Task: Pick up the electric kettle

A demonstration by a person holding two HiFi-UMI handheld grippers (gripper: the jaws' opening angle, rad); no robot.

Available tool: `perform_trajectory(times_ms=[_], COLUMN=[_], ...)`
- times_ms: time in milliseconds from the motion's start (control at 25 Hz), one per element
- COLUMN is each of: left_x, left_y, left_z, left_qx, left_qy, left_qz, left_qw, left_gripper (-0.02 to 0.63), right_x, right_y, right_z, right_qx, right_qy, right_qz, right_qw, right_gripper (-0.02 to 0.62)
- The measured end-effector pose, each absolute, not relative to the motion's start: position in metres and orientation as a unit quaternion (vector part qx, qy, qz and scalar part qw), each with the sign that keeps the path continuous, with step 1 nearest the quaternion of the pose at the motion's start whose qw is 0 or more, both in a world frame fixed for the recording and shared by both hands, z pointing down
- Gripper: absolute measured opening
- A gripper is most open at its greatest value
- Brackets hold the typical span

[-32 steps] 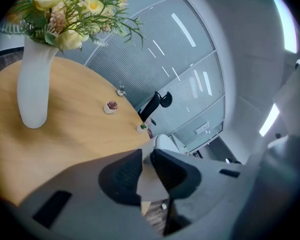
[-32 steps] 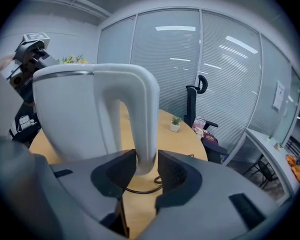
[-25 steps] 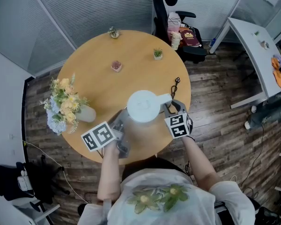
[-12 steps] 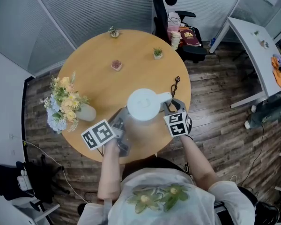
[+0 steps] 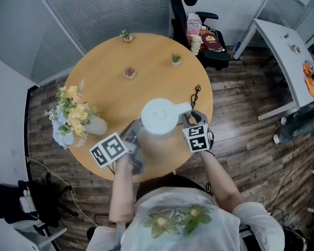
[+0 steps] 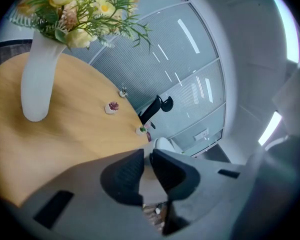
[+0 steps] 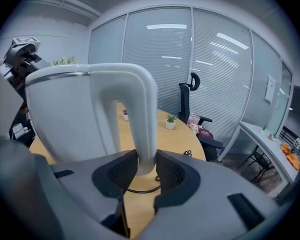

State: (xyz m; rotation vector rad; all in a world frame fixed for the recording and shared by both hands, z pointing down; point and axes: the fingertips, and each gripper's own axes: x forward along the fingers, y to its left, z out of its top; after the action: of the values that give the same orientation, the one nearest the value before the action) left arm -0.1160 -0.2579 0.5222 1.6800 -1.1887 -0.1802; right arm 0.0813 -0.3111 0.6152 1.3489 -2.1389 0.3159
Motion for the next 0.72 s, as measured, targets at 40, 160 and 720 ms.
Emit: perform_trajectory(times_ms=[40, 160, 720], left_x=[-0.116, -0.116, -0.115], left_y=[-0.258, -0.257, -0.261], left_z=[0.522, 0.521, 0.496], left_qx=[0.698, 0.698, 0.714], left_qy=[-0.495, -0.494, -0.486], left_qz=[-0.075, -0.076, -0.093], left_qw=[0.512, 0.512, 0.496], left_gripper=[0.060, 0.058, 0.058], right_x=[0.082, 0.082, 0.084], right_y=[-0.311, -0.309, -0.308], right_z=[0.615, 0.614, 0.587], right_qx=[0.506, 0.507, 0.513], right_qy=[-0.803, -0.802, -0.804], right_qz=[0.117, 0.121, 0.117], right_qw=[0.293, 0.292, 0.276], right_gripper=[0.127, 0.127, 0.129])
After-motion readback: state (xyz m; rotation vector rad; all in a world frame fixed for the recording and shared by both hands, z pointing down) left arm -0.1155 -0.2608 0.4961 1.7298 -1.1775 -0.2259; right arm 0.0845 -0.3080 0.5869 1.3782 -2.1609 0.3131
